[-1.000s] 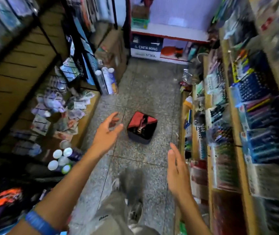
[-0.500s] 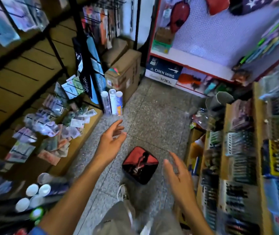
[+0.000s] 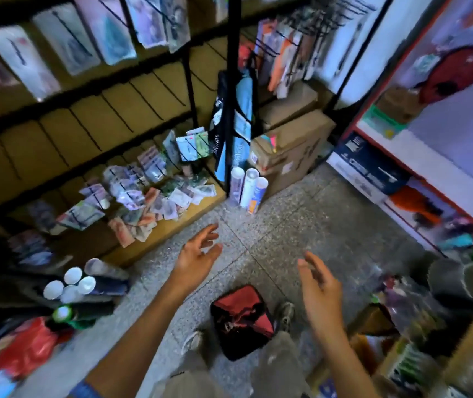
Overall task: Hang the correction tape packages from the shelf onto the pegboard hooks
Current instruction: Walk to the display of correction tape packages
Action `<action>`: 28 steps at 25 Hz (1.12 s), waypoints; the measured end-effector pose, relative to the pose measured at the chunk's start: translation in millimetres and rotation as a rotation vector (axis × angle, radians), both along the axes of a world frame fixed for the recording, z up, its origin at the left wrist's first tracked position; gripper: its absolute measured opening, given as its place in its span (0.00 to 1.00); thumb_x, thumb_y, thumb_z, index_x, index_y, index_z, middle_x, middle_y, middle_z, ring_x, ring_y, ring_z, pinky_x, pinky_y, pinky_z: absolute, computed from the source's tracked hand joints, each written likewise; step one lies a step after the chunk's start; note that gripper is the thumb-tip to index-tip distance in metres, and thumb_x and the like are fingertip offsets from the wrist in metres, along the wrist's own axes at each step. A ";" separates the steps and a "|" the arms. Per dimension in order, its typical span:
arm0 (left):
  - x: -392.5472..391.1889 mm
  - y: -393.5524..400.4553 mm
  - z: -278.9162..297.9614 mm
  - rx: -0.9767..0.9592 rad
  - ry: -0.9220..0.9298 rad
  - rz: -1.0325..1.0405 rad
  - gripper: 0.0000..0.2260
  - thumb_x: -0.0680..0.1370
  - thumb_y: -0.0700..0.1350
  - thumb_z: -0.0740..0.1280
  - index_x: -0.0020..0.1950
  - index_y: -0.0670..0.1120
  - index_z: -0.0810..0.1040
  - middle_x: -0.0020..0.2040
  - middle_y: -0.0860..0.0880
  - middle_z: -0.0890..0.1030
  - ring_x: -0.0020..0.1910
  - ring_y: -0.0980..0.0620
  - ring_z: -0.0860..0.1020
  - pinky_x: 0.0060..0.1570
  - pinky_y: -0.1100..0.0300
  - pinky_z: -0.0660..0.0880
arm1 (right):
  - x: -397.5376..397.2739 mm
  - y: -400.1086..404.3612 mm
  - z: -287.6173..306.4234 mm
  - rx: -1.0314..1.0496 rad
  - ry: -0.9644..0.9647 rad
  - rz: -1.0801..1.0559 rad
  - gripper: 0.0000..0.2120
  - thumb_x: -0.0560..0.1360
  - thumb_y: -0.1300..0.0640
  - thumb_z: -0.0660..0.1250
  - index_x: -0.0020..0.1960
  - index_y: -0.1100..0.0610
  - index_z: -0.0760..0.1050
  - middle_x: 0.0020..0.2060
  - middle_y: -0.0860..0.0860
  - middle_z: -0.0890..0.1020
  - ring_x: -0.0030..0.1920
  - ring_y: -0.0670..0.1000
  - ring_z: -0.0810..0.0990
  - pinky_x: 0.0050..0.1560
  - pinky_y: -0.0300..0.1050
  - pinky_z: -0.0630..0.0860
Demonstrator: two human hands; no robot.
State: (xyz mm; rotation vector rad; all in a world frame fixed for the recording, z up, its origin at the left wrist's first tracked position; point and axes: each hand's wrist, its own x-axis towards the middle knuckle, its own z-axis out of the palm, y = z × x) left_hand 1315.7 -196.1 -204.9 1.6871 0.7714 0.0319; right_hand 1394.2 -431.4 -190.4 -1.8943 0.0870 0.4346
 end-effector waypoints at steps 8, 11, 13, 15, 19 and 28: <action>32.5 -12.2 4.3 0.006 -0.002 0.521 0.19 0.79 0.36 0.67 0.69 0.49 0.73 0.59 0.50 0.81 0.53 0.59 0.80 0.51 0.66 0.75 | 130.3 19.7 -22.2 -0.010 0.013 0.486 0.10 0.76 0.54 0.70 0.55 0.40 0.78 0.44 0.36 0.83 0.44 0.31 0.80 0.45 0.28 0.73; 23.5 4.1 2.0 0.025 -0.026 0.593 0.20 0.79 0.35 0.67 0.67 0.53 0.74 0.57 0.56 0.80 0.52 0.67 0.80 0.48 0.72 0.75 | 147.6 54.5 -28.6 -0.004 0.054 0.608 0.11 0.77 0.55 0.69 0.56 0.42 0.78 0.49 0.38 0.82 0.47 0.31 0.80 0.43 0.26 0.73; 14.4 23.5 -5.6 0.036 -0.020 0.658 0.20 0.78 0.35 0.67 0.66 0.55 0.74 0.57 0.57 0.81 0.53 0.68 0.79 0.47 0.73 0.75 | 148.6 89.3 -32.4 -0.021 0.085 0.700 0.11 0.77 0.57 0.69 0.57 0.45 0.79 0.51 0.41 0.82 0.49 0.32 0.78 0.42 0.22 0.72; 13.1 52.0 -16.8 0.007 -0.015 0.729 0.19 0.75 0.40 0.67 0.63 0.57 0.74 0.56 0.57 0.81 0.51 0.67 0.80 0.46 0.72 0.75 | 147.9 125.0 -40.6 -0.046 0.100 0.755 0.12 0.77 0.58 0.69 0.58 0.46 0.79 0.49 0.45 0.83 0.48 0.30 0.79 0.43 0.22 0.72; 16.5 131.0 -49.2 -0.020 0.030 0.712 0.19 0.77 0.35 0.67 0.63 0.54 0.75 0.55 0.61 0.80 0.50 0.69 0.80 0.52 0.61 0.76 | 144.3 198.6 -53.2 -0.091 0.072 0.840 0.17 0.76 0.62 0.70 0.55 0.40 0.78 0.52 0.33 0.82 0.53 0.33 0.79 0.46 0.25 0.73; 22.9 280.2 -83.4 -0.015 0.126 0.498 0.20 0.71 0.45 0.67 0.61 0.63 0.76 0.45 0.68 0.82 0.44 0.74 0.78 0.48 0.67 0.77 | 177.0 308.8 -66.4 -0.174 0.094 0.746 0.13 0.76 0.67 0.69 0.56 0.54 0.82 0.51 0.43 0.86 0.47 0.31 0.81 0.47 0.25 0.75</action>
